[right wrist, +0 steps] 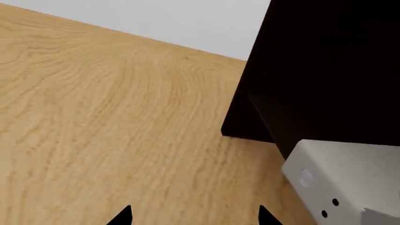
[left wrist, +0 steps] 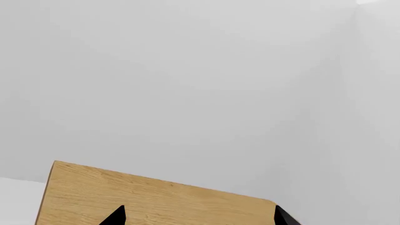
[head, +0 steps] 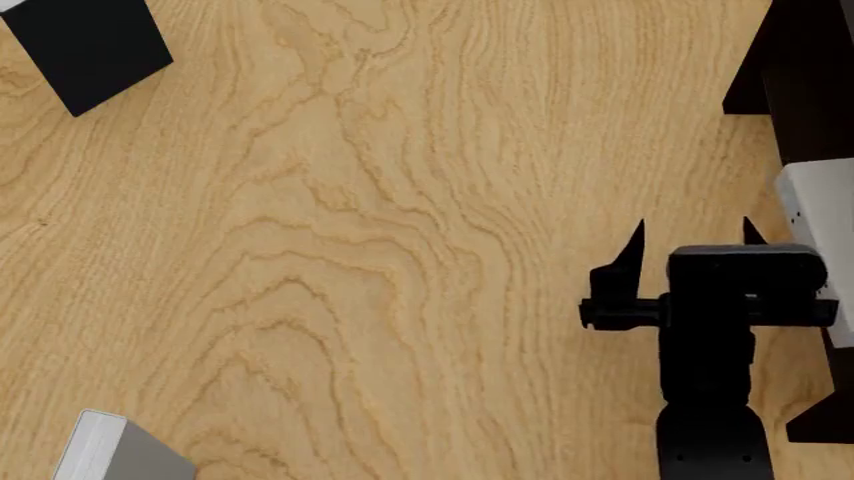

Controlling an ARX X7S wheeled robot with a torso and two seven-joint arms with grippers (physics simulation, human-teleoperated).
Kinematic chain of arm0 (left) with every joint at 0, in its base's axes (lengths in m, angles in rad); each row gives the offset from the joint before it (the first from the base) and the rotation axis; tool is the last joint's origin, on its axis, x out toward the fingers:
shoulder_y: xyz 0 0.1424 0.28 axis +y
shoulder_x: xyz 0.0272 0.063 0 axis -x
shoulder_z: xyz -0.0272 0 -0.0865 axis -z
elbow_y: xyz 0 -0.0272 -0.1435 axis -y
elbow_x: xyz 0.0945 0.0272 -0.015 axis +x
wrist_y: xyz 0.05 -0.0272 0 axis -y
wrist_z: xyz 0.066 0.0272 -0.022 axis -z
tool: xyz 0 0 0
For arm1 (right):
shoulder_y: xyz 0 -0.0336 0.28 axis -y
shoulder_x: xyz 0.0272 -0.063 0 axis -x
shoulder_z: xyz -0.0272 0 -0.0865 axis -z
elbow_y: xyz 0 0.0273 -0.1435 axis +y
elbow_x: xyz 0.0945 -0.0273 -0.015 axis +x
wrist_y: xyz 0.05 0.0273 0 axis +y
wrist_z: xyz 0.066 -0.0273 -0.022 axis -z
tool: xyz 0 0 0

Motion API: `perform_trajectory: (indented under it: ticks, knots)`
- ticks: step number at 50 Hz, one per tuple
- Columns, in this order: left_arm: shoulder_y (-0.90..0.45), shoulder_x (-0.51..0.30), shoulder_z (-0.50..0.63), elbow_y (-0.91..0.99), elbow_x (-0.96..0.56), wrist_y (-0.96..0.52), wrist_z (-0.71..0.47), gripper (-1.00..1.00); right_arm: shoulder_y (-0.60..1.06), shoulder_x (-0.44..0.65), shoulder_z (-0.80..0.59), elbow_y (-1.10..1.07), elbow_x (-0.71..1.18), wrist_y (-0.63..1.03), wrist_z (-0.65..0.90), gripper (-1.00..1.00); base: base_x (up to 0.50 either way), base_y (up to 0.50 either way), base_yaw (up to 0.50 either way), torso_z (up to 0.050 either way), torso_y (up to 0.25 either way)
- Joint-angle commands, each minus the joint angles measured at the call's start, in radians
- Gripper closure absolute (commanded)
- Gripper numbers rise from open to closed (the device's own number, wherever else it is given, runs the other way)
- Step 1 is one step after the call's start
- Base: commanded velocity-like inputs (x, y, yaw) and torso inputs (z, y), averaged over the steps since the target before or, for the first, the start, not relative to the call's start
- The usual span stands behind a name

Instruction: Pick up the book on the right and place it on the cabinet shelf.

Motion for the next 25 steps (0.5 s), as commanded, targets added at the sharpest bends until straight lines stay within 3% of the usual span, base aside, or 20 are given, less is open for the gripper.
perform_trajectory:
  ticks: [1,6,12,25]
  knots:
    - [-0.001,-0.003,0.003,-0.002,-0.002,0.001,0.001,-1.00,0.012,0.001,0.125,0.023,0.025,-0.006,0.012,-1.00,0.00,0.00,0.00,0.000,0.000]
    - [-0.005,-0.004,0.008,-0.005,0.000,-0.001,0.001,-1.00,0.018,-0.019,0.105,-0.006,0.011,0.008,-0.002,-1.00,0.00,0.00,0.00,0.000,0.000]
    - [-0.002,-0.003,0.007,-0.001,0.000,0.001,0.000,-1.00,-0.050,-0.038,0.095,-0.223,0.015,0.132,-0.030,-1.00,0.00,0.00,0.00,0.000,0.000]
    - [-0.008,-0.007,0.007,-0.017,-0.010,0.007,0.012,-1.00,0.046,-0.061,0.064,-0.040,-0.003,0.030,-0.033,-1.00,0.00,0.00,0.00,0.000,0.000]
